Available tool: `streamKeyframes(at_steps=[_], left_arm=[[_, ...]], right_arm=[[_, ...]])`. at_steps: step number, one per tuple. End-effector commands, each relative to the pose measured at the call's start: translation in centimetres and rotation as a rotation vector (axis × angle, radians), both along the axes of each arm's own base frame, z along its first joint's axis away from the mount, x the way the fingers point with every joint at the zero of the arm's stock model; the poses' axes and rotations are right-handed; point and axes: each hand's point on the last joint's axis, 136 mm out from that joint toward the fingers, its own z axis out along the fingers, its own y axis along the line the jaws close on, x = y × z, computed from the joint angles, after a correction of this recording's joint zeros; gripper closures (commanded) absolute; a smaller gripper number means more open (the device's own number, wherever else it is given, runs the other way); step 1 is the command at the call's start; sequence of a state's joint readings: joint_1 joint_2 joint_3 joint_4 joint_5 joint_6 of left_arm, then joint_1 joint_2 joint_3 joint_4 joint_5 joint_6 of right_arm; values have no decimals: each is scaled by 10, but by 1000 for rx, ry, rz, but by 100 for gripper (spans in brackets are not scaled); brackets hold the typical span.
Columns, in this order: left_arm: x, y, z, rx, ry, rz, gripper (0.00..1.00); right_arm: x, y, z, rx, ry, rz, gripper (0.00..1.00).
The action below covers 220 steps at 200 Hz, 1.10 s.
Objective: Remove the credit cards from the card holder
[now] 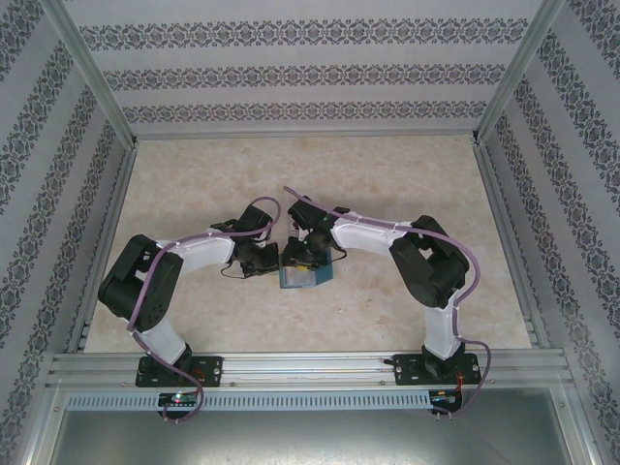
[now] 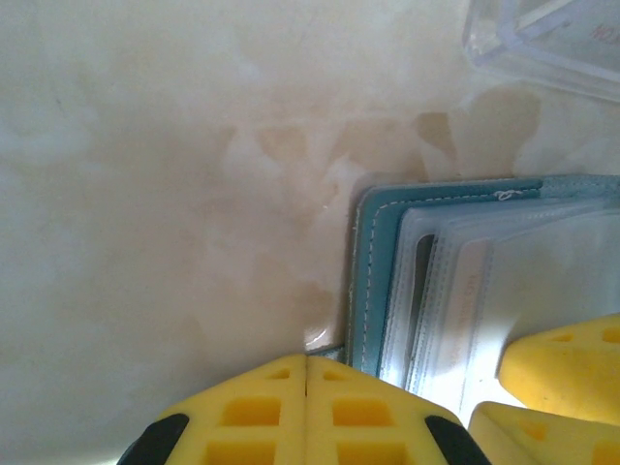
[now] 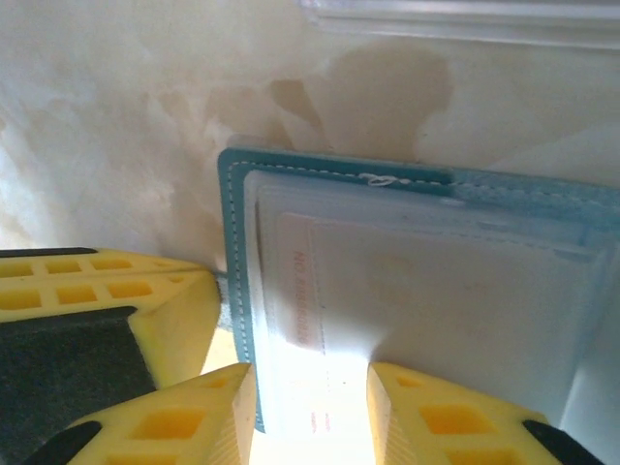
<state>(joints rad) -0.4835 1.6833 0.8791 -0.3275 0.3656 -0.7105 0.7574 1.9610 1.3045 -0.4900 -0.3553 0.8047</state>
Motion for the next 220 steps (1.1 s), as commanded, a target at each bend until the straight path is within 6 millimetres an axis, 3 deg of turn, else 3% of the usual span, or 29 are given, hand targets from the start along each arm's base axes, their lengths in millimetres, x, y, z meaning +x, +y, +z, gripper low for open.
streamKeyframes(at_steps=[1,60,99,137,220], left_arm=[[-12,3,-15,18,41,-12,96],[-11,2,-14,14,39,-15,96],[-11,2,-13,13,40,-14,96],[-11,2,-14,16,45,-16,96],[-9,0,-11,16,42,-19,96]], right_arm=[[-4,-17,-7,-136,-14,19,62],[-3,-34,-5,-290,-58,58,54],[-5,-35,-8,-317,-55,76,50],[-4,-42,-6,-369,-71,96,41],[-2,-54,7,-419,-103,97,41]])
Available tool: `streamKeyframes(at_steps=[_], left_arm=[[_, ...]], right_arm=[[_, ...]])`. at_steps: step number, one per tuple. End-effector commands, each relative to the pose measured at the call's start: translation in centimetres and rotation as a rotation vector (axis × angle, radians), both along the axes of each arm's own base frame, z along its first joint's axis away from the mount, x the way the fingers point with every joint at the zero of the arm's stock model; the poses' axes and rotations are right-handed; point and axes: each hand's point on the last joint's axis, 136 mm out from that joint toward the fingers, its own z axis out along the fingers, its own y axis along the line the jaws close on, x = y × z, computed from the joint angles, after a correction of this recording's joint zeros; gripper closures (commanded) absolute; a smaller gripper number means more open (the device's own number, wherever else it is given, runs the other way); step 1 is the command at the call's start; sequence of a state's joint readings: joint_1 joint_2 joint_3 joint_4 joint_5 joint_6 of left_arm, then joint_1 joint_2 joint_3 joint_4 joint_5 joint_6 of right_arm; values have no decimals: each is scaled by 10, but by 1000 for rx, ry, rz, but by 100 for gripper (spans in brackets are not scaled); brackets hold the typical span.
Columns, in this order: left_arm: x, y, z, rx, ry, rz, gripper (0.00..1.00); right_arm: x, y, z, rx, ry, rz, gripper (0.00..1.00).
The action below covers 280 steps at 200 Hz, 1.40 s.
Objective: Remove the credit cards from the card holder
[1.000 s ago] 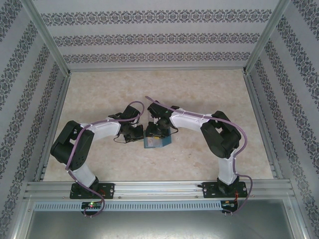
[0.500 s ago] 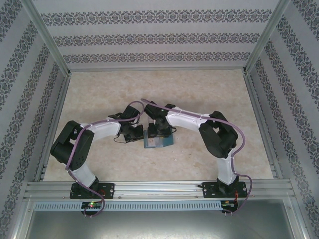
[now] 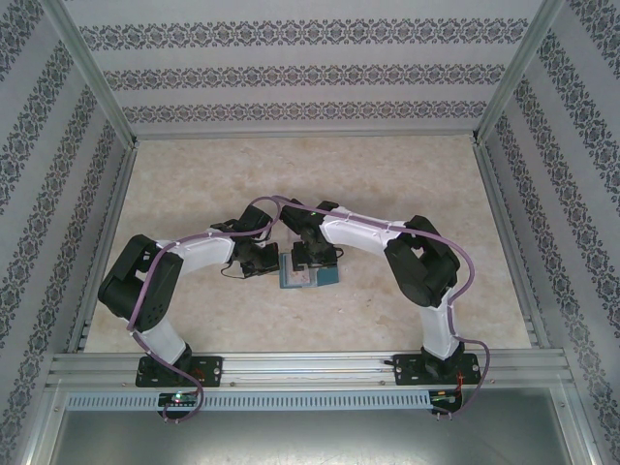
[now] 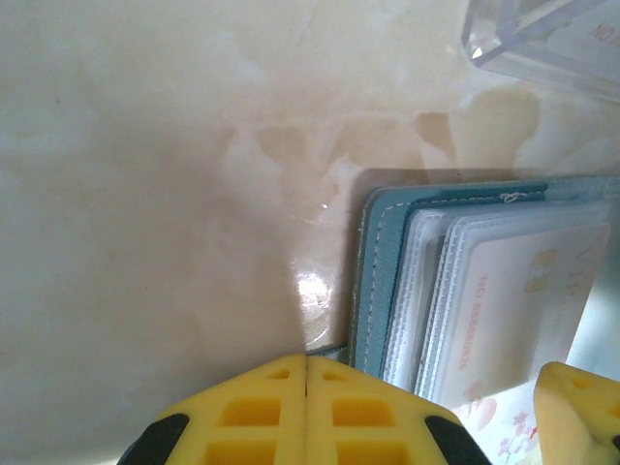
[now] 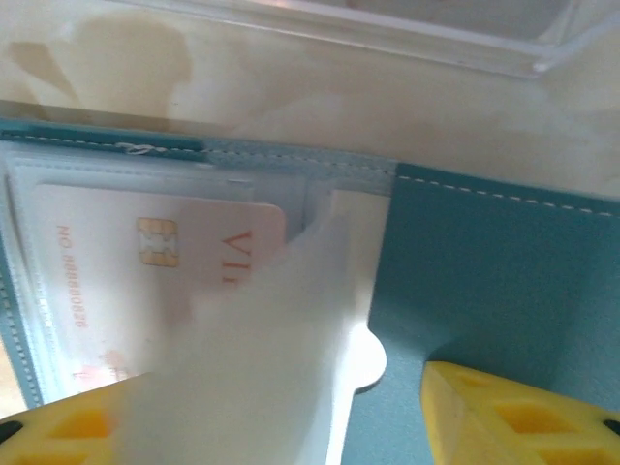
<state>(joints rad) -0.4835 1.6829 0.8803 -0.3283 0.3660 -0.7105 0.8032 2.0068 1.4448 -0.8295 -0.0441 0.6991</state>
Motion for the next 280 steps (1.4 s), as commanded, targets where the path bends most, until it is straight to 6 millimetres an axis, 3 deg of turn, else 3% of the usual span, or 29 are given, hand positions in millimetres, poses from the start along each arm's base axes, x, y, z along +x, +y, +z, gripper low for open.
streamKeyframes(at_steps=[1,36,98,144,174,232,280], left_arm=[[-8,0,-11,16,42,-19,96],[-8,0,-10,18,41,-20,96],[-6,-2,-7,6,38,-21,96],[-8,-1,-8,7,43,-18,96],[-8,0,-9,11,45,-17,96],[-9,-1,-8,11,47,-17,96],[-9,0,-8,13,51,-16,95]], right_arm=[[1,-4,12,-29,-29,21,41],[-2,-4,17,-1,-27,9,51],[-4,6,24,162,7,-26,87],[-1,5,23,270,26,-68,99],[-1,-3,18,293,38,-98,98],[-1,-45,3,94,5,-92,85],[-4,-57,-2,28,4,-85,76]])
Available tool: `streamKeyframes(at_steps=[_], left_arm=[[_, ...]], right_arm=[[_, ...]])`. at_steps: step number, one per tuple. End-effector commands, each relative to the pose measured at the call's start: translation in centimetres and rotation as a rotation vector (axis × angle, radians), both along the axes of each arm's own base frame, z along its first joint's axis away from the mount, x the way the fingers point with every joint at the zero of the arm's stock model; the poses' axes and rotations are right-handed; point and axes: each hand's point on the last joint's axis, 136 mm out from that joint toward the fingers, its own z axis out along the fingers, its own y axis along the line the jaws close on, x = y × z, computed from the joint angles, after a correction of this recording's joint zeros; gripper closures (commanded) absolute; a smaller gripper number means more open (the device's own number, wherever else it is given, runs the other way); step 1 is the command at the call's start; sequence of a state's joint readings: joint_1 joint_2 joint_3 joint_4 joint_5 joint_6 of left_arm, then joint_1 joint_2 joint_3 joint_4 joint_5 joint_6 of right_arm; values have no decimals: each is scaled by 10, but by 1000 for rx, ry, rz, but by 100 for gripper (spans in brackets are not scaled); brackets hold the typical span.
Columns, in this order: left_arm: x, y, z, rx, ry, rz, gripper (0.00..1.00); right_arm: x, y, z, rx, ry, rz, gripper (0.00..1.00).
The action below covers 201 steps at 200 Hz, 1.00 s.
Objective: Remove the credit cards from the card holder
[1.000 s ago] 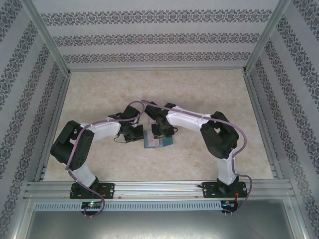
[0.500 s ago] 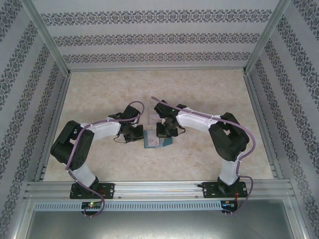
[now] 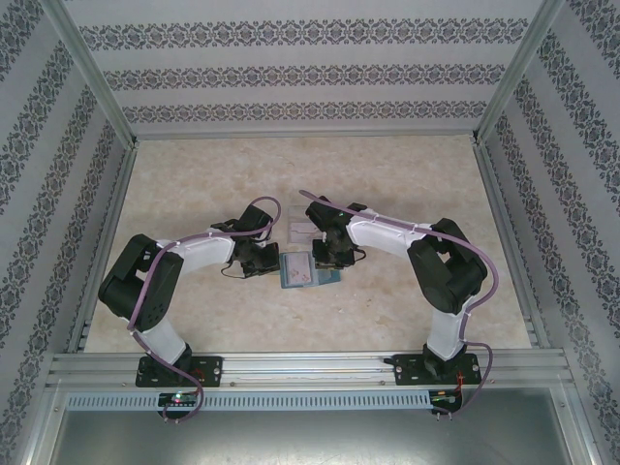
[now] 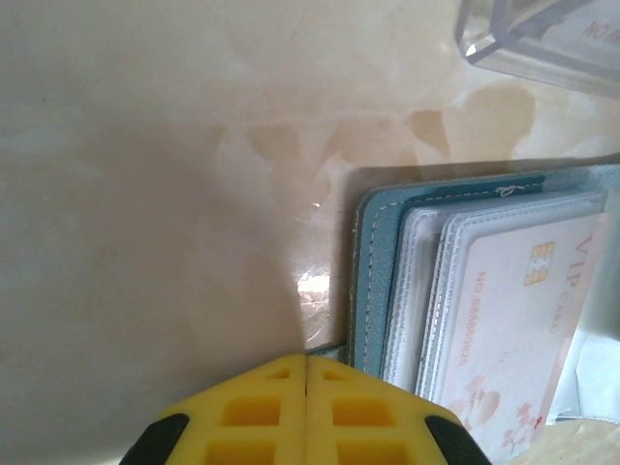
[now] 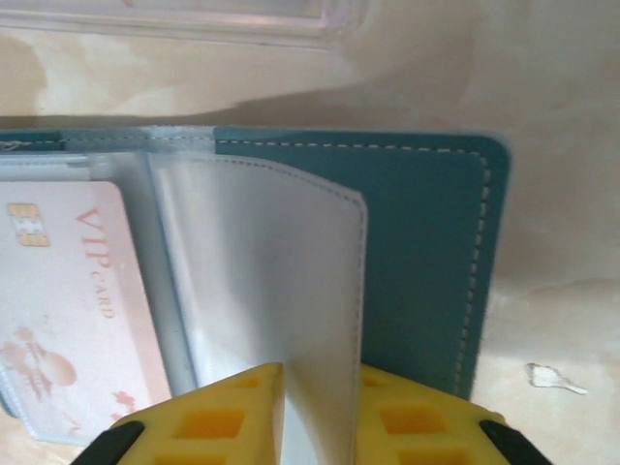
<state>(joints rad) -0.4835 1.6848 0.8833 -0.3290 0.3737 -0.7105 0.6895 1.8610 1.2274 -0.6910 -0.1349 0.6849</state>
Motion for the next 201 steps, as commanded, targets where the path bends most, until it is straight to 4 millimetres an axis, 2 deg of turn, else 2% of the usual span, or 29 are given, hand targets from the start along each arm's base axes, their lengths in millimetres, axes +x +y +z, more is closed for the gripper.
streamKeyframes(at_steps=[1,59,78,131,201], left_arm=[[-9,1,-9,19,48,-13,95],[-7,0,-3,19,42,-27,95],[-4,-1,2,18,28,-29,95],[4,-6,22,-7,-15,-27,95],[11,-21,44,-67,-54,-41,95]], right_arm=[[-4,-21,-3,-84,-3,2,76],[-6,-32,-9,-149,4,13,67],[-6,-34,-9,-155,3,16,61],[-11,-35,-5,-148,11,26,60],[-12,-25,15,-74,-7,33,60]])
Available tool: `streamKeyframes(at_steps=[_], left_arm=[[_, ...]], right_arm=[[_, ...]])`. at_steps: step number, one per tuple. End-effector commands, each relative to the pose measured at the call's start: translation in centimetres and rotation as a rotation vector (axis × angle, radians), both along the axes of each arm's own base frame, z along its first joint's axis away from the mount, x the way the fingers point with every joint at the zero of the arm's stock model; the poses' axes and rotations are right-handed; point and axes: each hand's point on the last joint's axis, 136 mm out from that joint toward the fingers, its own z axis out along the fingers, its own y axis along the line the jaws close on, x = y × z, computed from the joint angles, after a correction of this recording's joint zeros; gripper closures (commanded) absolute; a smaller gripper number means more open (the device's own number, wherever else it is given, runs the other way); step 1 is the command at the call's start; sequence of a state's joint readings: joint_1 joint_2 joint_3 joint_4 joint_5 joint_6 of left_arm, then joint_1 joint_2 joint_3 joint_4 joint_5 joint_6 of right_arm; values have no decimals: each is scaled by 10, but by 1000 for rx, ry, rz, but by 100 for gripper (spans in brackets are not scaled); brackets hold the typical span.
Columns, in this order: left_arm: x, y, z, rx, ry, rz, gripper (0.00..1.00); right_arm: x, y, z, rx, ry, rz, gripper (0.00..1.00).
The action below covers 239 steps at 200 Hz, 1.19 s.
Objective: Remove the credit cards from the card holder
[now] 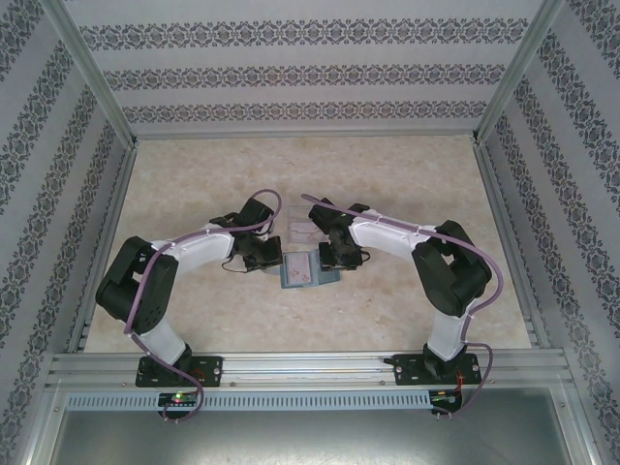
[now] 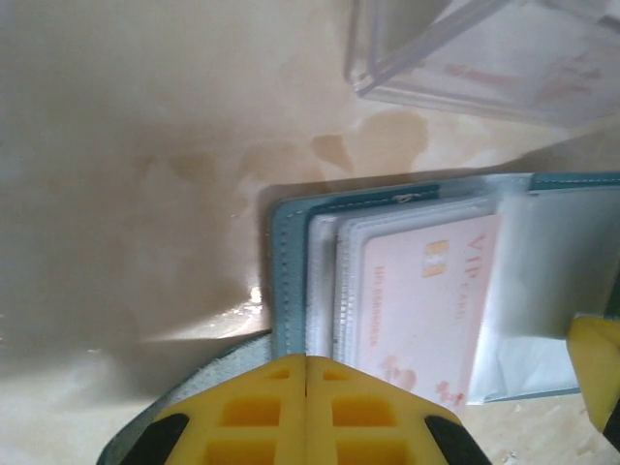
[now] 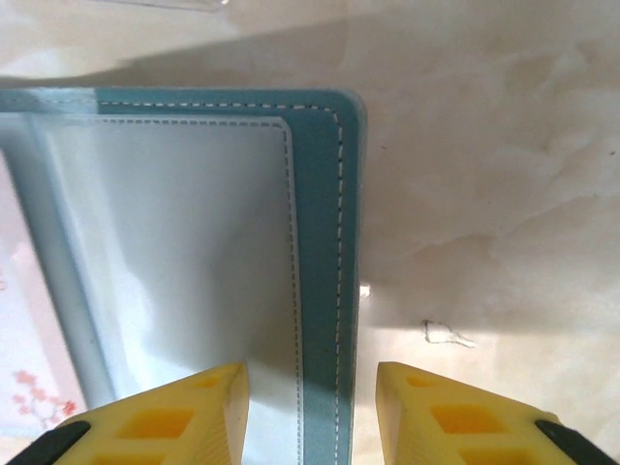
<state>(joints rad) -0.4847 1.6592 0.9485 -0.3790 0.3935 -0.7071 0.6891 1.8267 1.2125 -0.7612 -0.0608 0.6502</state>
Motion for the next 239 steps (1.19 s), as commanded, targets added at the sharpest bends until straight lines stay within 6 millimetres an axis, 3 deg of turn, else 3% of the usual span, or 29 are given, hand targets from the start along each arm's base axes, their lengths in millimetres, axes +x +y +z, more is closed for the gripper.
streamKeyframes(at_steps=[1,72,113,179,209,239], left_arm=[[2,-12,19,-32,-25,-30,95],[4,-31,22,-62,-24,-63,95],[3,-39,16,-65,-10,-75,95],[4,-44,8,-45,5,-96,95],[4,-43,5,-27,12,-107,95],[3,-42,2,-17,24,-112,95]], right_arm=[[-5,-3,11,17,6,10,60],[-2,-2,26,35,-24,19,60],[-3,-1,18,62,-5,14,60],[-16,4,16,125,24,-2,78],[-19,-2,17,109,20,-12,78],[-12,-9,27,71,-19,-14,70]])
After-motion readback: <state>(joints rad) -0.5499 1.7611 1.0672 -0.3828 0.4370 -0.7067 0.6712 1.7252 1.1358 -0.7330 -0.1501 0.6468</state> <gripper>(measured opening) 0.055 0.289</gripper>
